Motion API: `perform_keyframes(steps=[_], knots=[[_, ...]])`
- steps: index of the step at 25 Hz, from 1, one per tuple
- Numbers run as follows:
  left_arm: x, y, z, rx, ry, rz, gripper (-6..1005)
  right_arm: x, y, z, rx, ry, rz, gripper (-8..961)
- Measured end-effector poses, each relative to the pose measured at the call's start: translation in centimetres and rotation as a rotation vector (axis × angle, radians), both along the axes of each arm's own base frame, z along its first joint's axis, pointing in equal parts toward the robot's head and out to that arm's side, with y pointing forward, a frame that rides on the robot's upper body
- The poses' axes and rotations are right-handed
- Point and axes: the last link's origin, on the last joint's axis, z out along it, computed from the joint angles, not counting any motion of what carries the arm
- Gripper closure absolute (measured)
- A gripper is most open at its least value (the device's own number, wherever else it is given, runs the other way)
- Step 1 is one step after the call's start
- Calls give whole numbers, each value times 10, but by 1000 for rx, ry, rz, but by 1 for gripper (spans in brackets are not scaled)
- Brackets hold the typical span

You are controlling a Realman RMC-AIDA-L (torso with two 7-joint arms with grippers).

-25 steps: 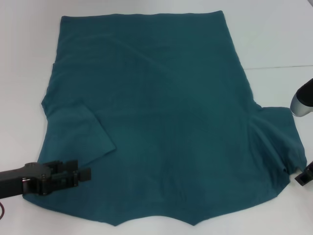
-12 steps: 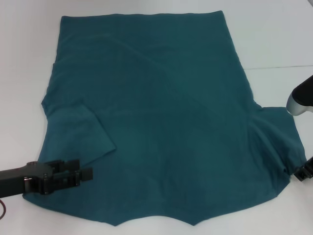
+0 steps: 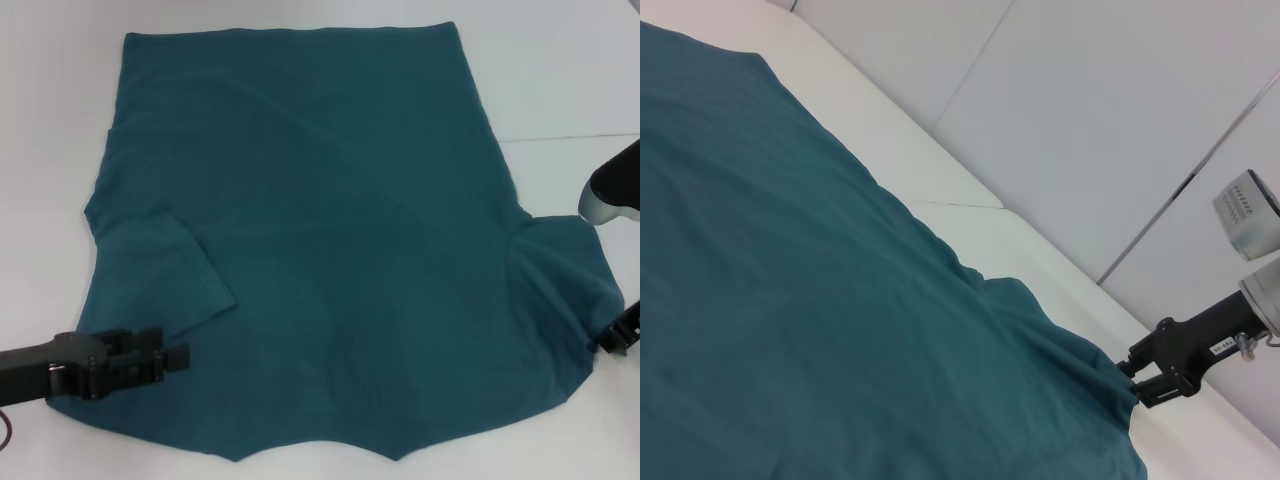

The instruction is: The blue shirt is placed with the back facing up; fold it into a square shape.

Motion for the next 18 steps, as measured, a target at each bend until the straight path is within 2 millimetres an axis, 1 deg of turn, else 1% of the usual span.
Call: perform_keyframes(steps=[6, 11, 14, 18], knots=[[-1, -1, 0, 0, -1, 5, 292, 0, 2, -1, 12, 2, 9, 586], [-1, -1, 0, -1, -1, 6, 291, -4, 6, 0, 26, 3, 31, 730], [-1, -1, 0, 1, -2, 7, 291, -6, 7, 2, 36, 3, 44, 816], [-1, -1, 0, 2, -3, 8, 292, -12, 9, 6, 54, 3, 74, 905]])
